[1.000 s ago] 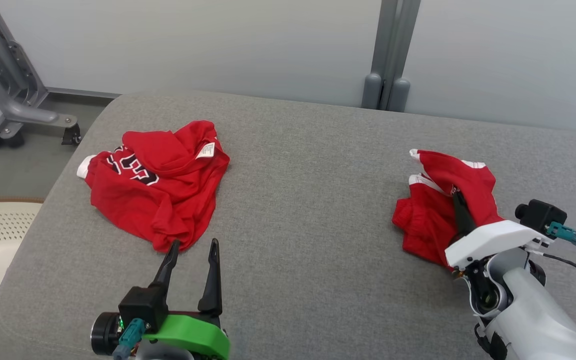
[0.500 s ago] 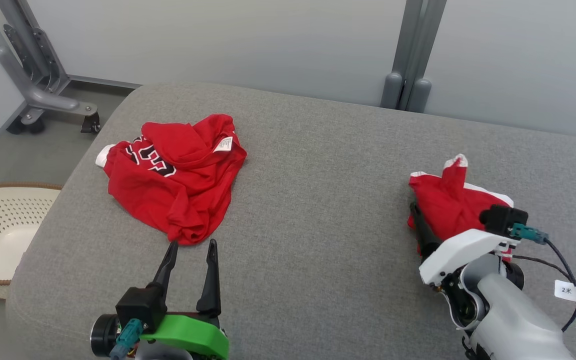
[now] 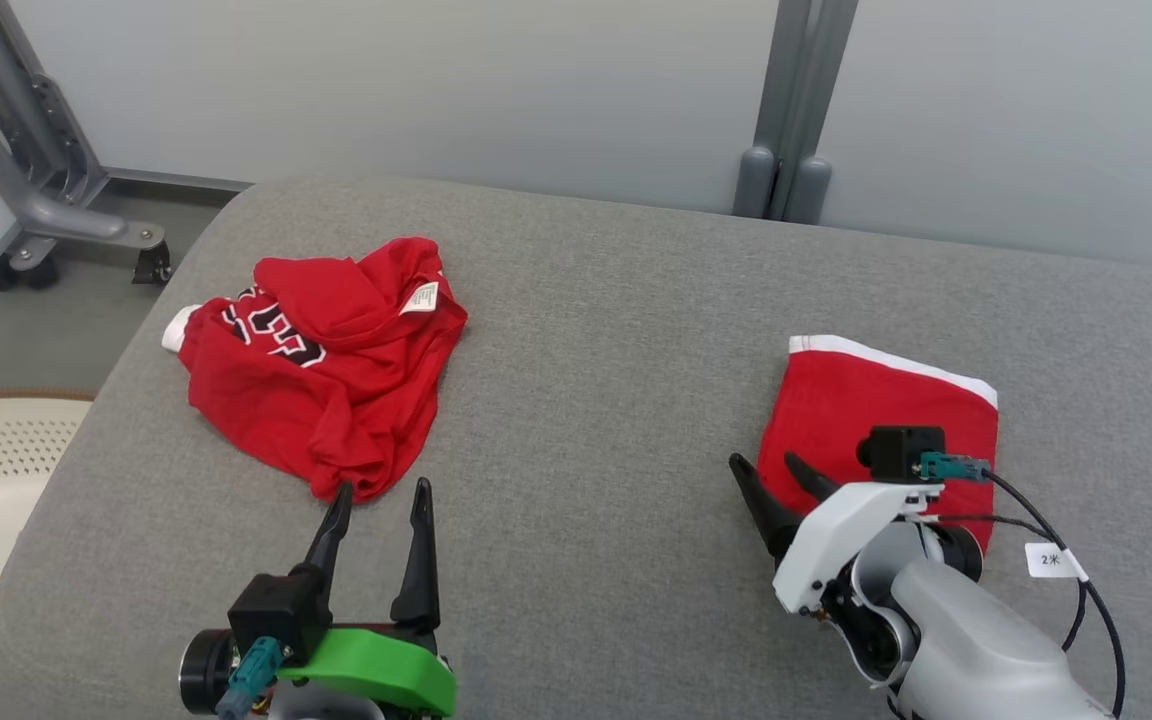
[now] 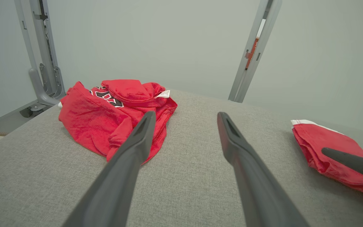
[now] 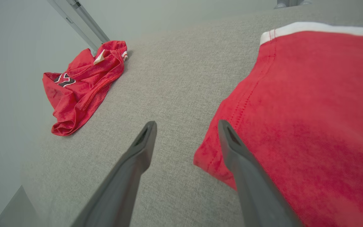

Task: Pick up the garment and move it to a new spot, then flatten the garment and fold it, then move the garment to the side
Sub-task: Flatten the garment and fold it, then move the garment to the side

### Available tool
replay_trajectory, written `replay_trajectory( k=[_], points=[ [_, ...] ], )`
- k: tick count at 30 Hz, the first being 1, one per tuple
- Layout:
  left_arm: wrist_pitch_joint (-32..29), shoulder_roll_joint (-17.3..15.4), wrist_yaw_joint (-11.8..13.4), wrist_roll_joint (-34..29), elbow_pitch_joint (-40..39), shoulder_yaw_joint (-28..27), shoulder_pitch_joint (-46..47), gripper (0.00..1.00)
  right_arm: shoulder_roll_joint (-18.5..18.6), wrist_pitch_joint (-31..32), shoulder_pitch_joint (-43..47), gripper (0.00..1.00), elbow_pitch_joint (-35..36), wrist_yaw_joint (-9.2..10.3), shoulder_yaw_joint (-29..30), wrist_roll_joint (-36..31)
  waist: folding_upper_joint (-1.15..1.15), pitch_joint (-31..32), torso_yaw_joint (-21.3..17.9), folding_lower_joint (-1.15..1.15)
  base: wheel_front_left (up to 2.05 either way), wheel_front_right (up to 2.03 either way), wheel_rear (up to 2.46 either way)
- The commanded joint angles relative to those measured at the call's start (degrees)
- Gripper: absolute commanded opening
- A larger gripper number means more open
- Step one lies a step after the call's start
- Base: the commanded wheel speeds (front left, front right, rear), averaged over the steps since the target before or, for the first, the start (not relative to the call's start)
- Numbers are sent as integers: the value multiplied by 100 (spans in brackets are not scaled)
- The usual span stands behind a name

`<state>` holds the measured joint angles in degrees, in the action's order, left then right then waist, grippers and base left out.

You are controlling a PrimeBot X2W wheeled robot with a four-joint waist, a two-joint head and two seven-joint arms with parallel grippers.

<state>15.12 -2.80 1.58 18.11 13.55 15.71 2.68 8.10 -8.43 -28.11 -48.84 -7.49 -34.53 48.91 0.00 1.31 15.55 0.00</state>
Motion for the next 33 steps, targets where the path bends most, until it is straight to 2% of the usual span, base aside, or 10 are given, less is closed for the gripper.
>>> replay_trajectory(
  k=[1, 7, 11, 14, 18, 22, 28, 33],
  points=[
    [3, -20, -8, -3, -15, -18, -23, 100, 88, -88, -53, 100, 93, 0, -40, 46, 0, 49, -173, 0, 0, 0, 0],
    [3, -20, -30, -4, -169, -98, 91, 100, 523, -531, -30, 100, 610, 0, -41, -136, 0, 131, -639, 0, 0, 0, 0],
    [2, -19, -3, -19, -324, -154, 135, 100, 754, -671, 204, 100, 917, 0, 379, -533, 0, 143, -973, 0, 0, 0, 0],
    [2, -19, 35, -54, -423, -201, 134, 100, 907, -674, 432, 100, 1494, 0, 1014, -1291, 0, 121, -1214, 0, 0, 0, 0],
    [3, -19, 70, -159, -423, -250, 82, 100, 732, -675, 1032, 100, 2290, -1, 1781, -2231, 0, 90, -1459, 0, 0, 0, 0],
    [3, -20, 83, -221, -518, -322, -15, 100, 463, -676, 1515, 100, 2850, 0, 2326, -2890, 0, 41, -1661, 0, 0, 0, 0],
    [3, -20, 51, -252, -615, -364, -169, 100, 107, -676, 1884, 100, 3189, 0, 2757, -3322, 0, 11, -1803, 0, 0, 0, 0],
    [3, -20, 66, -227, -587, -316, -205, 100, 22, -677, 1969, 100, 3267, 0, 2829, -3451, 0, -15, -1807, 0, 0, 0, 0]
  ],
)
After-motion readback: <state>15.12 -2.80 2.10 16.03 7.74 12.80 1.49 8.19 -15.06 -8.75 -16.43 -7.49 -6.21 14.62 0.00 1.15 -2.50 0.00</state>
